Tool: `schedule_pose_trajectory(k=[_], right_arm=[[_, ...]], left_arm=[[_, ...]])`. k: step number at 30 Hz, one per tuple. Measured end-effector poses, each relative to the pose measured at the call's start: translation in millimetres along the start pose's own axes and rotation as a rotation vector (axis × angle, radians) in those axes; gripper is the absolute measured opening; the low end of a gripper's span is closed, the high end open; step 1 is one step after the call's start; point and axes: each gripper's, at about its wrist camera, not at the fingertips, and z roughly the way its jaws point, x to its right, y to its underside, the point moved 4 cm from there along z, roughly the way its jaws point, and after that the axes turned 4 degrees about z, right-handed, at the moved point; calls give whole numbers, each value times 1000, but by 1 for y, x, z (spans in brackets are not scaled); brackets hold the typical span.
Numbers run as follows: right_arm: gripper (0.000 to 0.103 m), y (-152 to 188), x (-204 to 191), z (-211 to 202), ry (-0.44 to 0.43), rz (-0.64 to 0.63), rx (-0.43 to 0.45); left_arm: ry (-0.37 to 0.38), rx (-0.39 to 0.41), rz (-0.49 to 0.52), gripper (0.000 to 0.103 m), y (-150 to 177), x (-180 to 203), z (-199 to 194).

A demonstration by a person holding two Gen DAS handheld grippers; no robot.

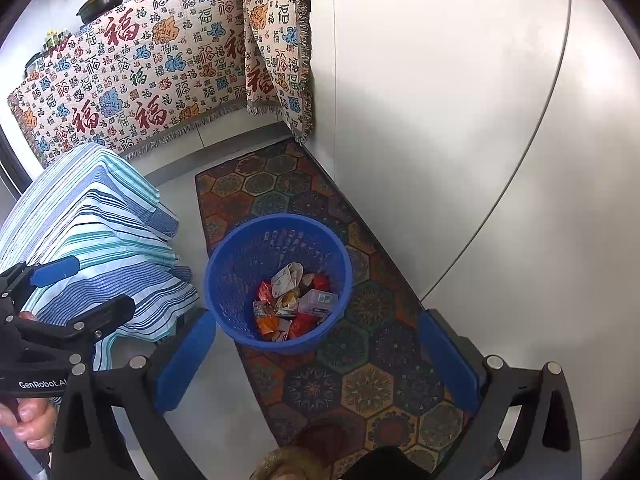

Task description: Collect trash

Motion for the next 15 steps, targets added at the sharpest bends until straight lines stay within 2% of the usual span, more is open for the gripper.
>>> schedule_pose_trajectory(k=[15], right_arm=[[103,3,-5,0,5,1,-1]], left_arm=[[-1,-1,0,102,1,0,1]])
